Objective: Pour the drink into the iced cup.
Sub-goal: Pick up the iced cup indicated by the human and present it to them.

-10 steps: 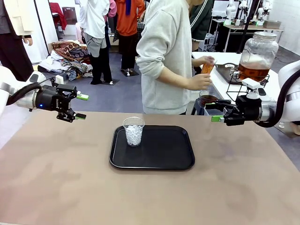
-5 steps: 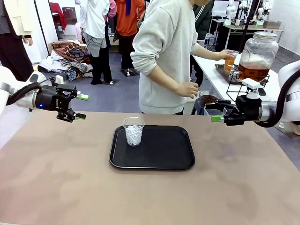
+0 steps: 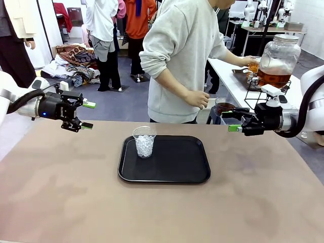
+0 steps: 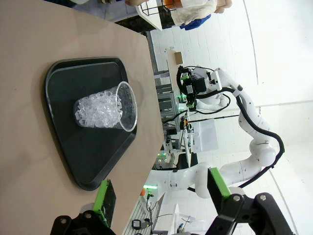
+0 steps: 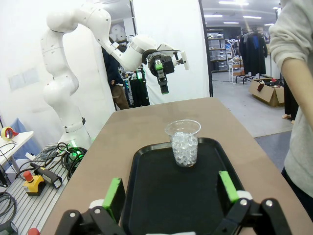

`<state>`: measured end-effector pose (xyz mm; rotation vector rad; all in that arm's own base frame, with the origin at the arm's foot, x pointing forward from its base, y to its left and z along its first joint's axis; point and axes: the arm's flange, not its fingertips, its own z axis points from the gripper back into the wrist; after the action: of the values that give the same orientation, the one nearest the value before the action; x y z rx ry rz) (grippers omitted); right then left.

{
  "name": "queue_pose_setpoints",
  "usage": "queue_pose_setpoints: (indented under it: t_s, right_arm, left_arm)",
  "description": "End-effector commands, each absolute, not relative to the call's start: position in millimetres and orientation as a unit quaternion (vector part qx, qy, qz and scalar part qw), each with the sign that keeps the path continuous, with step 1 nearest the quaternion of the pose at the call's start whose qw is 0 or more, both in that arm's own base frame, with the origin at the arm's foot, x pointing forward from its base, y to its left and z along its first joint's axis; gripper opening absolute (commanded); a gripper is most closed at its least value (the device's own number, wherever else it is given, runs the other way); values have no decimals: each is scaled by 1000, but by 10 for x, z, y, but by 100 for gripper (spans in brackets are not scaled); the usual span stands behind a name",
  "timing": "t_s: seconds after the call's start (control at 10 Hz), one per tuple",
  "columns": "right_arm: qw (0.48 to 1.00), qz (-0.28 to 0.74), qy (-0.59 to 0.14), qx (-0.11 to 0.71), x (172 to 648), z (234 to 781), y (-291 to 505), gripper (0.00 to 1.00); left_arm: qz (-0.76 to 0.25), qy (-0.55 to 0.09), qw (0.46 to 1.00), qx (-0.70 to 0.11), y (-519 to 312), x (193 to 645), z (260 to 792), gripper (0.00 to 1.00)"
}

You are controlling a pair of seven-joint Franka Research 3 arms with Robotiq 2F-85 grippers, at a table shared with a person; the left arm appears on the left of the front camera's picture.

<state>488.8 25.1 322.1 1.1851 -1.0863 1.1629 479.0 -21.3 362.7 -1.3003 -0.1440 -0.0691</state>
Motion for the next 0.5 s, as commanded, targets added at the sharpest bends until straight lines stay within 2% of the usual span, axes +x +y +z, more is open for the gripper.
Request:
queue_pose_setpoints:
  t_s: [0.0, 0.4]
  right_arm:
    - [546, 493, -458, 499, 4900, 3251, 265, 100]
    - [546, 493, -458, 499, 4900, 3251, 265, 100]
  left_arm:
    - [-34, -75, 789, -609, -220, 4781, 3626, 100]
    - [-34, -75, 789, -609, -220, 4781, 3626, 100]
